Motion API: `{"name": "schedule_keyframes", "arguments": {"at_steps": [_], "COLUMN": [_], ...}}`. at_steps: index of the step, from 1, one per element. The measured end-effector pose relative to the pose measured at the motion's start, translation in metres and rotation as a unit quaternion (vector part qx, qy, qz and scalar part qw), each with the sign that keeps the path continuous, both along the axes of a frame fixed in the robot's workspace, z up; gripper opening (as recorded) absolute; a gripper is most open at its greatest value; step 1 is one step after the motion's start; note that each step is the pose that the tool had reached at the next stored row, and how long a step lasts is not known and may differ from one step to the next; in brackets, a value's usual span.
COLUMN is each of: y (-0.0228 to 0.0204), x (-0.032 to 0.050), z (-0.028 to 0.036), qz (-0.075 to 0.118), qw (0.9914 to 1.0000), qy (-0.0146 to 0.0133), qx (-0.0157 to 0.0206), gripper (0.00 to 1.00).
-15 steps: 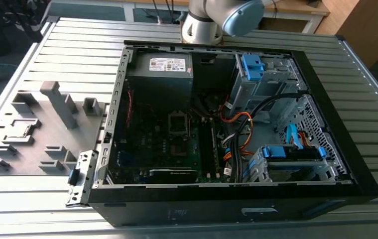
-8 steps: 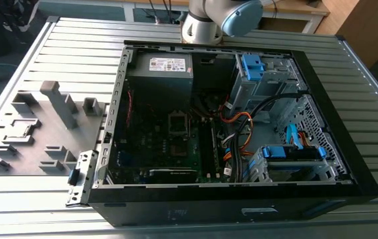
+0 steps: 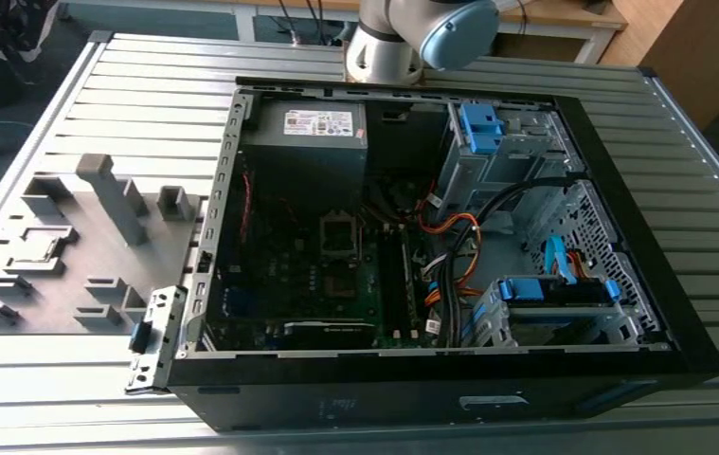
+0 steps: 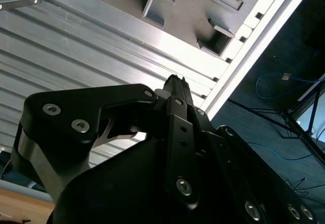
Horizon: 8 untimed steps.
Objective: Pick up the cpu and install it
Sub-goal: 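Reach for the cpu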
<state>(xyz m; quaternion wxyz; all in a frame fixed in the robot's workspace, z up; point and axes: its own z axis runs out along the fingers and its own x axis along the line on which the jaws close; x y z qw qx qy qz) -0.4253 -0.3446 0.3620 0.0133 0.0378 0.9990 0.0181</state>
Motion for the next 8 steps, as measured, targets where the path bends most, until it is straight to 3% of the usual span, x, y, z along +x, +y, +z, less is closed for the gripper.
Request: {"name": "schedule_keyframes", "arguments": {"at_steps": [8], "y": [-0.0013], "x": [-0.0026], "z": [-0.0003], "qz": [0.000], "qw": [1.00000], "qy": [0.0001], "qx": [-0.0001], "gripper": [0.11]}}
